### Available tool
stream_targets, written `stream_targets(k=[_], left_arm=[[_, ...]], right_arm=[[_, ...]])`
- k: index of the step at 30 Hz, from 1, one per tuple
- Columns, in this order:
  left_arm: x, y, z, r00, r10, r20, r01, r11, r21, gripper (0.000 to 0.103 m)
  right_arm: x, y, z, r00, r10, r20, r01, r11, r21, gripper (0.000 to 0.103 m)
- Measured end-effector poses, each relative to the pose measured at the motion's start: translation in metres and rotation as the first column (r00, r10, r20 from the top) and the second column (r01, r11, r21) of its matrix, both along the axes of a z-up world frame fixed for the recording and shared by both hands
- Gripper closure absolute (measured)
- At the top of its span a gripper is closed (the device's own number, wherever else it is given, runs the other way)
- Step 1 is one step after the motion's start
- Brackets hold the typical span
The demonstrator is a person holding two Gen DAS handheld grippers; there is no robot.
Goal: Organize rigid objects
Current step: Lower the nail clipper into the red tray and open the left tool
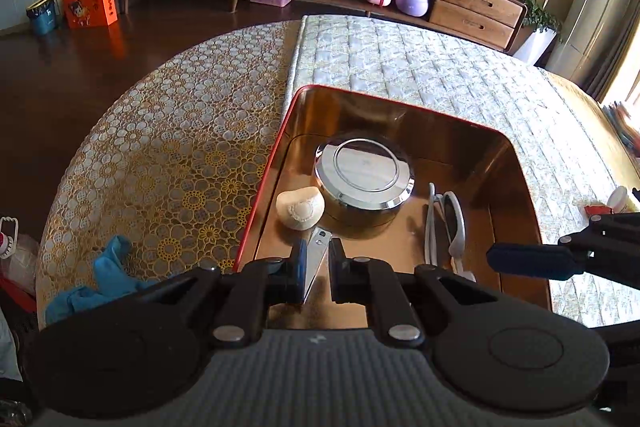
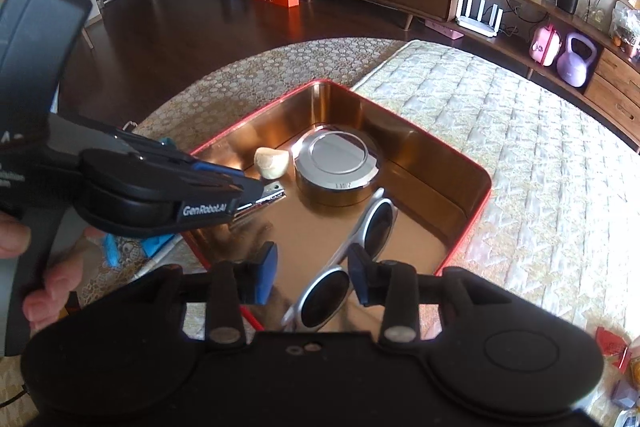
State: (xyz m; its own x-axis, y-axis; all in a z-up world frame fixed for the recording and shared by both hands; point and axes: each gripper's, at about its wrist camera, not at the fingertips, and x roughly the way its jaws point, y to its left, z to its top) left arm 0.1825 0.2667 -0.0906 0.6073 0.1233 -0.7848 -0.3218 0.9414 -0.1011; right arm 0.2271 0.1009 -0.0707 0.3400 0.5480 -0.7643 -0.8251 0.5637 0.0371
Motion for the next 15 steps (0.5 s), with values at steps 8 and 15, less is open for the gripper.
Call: stream_targets(k=[8,15], left_arm=[[-0.011,-0.018,0.014,0.999,-0.030,0.017,0.030,0.999,0.032,0.092],[-0.019,-0.036,0.028,0.998,-0.054,0.045,0.051,0.997,0.058,0.092]], right_arm=[[-0.010,-0.022,0.019,1.000,-0.016,-0.004,0.016,0.998,0.066,0.054],[-0.018,-0.047,0.034,0.999,-0.040,-0.003,0.040,0.992,0.118,0.047]])
